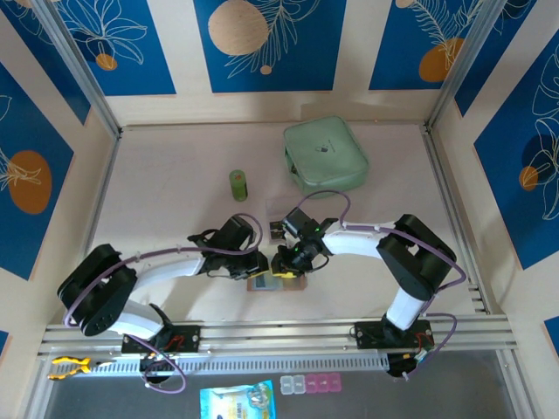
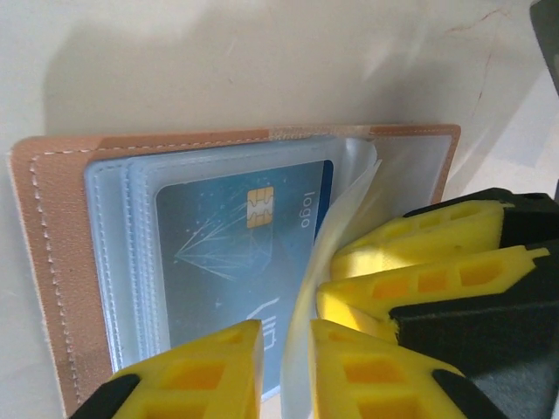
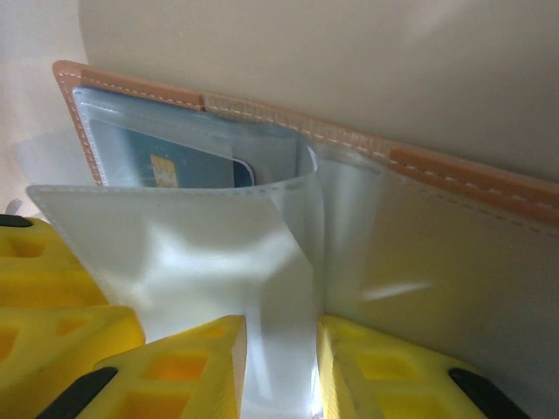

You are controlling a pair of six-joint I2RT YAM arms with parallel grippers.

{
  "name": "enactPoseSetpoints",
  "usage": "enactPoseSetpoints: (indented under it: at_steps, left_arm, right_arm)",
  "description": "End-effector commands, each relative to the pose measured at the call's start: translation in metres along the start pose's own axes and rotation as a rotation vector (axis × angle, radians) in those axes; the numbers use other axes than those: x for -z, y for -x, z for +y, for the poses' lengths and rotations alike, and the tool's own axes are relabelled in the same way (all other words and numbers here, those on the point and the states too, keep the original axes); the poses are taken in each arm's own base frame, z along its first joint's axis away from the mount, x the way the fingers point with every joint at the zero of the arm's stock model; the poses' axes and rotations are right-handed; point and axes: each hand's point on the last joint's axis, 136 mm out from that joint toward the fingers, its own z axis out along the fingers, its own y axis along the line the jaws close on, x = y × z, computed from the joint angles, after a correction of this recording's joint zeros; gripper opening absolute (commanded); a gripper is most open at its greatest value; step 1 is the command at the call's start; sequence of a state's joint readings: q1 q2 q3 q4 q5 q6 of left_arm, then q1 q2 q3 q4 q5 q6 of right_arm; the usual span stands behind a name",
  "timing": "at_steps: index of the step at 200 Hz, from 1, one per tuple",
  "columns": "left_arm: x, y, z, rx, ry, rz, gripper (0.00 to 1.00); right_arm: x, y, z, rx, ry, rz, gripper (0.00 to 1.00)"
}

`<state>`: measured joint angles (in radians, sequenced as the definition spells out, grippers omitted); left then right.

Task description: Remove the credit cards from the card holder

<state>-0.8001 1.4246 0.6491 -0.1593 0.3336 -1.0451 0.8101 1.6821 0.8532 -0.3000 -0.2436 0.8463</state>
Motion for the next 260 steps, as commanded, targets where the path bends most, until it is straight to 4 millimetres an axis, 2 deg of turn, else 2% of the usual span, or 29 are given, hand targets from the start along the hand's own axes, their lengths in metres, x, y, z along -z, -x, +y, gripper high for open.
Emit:
enactPoseSetpoints:
  at_steps: [1,72,101,153,197,217,260]
  left_arm:
    - [0.002,0.003,-0.018,-0.014,-0.04,0.003,0.19]
    - [0.002,0.007,-0.034,-0.038,-0.04,0.007,0.2]
    - [-0.006,0.006,-0.043,-0.057,-0.027,0.023,0.22]
    - [-0.023,0.002,-0.056,-0.078,0.001,0.044,0.21]
    - [-0.037,0.0,-0.061,-0.087,0.02,0.067,0.23]
    - [-0.041,0.0,-0.064,-0.091,0.019,0.075,0.25]
    - [-0.04,0.004,-0.068,-0.112,0.023,0.066,0.35]
  right_arm:
    - [0.013,-0.005,0.003,0.0,0.019,-0.013,0.29]
    - [0.049,-0.005,0.001,0.009,0.04,-0.089,0.29]
    - [0.062,-0.004,-0.005,0.0,0.052,-0.115,0.3]
    - [0.079,-0.006,-0.016,-0.016,0.089,-0.15,0.3]
    - [0.095,-0.007,-0.025,-0.022,0.086,-0.187,0.3]
    - [0.1,-0.007,-0.028,-0.03,0.099,-0.194,0.3]
    - [0.101,-0.008,-0.03,-0.043,0.104,-0.194,0.3]
